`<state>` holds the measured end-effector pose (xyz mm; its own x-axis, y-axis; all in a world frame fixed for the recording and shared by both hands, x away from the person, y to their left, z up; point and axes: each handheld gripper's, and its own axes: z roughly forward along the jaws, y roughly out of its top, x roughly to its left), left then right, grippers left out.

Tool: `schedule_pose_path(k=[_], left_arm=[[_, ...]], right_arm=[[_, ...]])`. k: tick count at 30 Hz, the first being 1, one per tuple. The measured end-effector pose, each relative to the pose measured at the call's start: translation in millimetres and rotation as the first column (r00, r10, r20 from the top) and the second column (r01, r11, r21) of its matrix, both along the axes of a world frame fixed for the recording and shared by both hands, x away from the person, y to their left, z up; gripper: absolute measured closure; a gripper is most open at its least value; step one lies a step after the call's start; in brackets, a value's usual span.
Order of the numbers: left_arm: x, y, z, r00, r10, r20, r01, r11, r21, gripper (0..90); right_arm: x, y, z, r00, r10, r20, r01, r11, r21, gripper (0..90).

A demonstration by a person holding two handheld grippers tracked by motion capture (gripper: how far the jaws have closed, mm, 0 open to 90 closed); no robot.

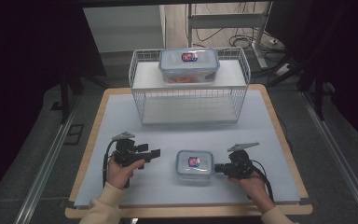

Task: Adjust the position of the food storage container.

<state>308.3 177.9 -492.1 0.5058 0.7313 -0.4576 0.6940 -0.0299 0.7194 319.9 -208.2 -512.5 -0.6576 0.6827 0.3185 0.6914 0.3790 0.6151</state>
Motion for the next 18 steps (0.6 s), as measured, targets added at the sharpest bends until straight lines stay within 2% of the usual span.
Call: schedule_pose_path(k=[8, 18], left_arm=[[0.2, 0.5, -0.7, 1.0, 0.002, -0.002, -0.002, 1.0, 0.003, 27.4], [-0.8, 4.0, 0.7, 0.9999, 0.013, 0.002, -0.013, 0.9999, -0.004, 27.4]], right_arm=[[8.6, 14.5, -3.6, 1.0, 0.006, -0.002, -0.006, 1.0, 0.003, 89.1], [-0.1, 2.2, 7.8, 0.9997, 0.009, 0.023, -0.01, 0.999, 0.042, 89.0]])
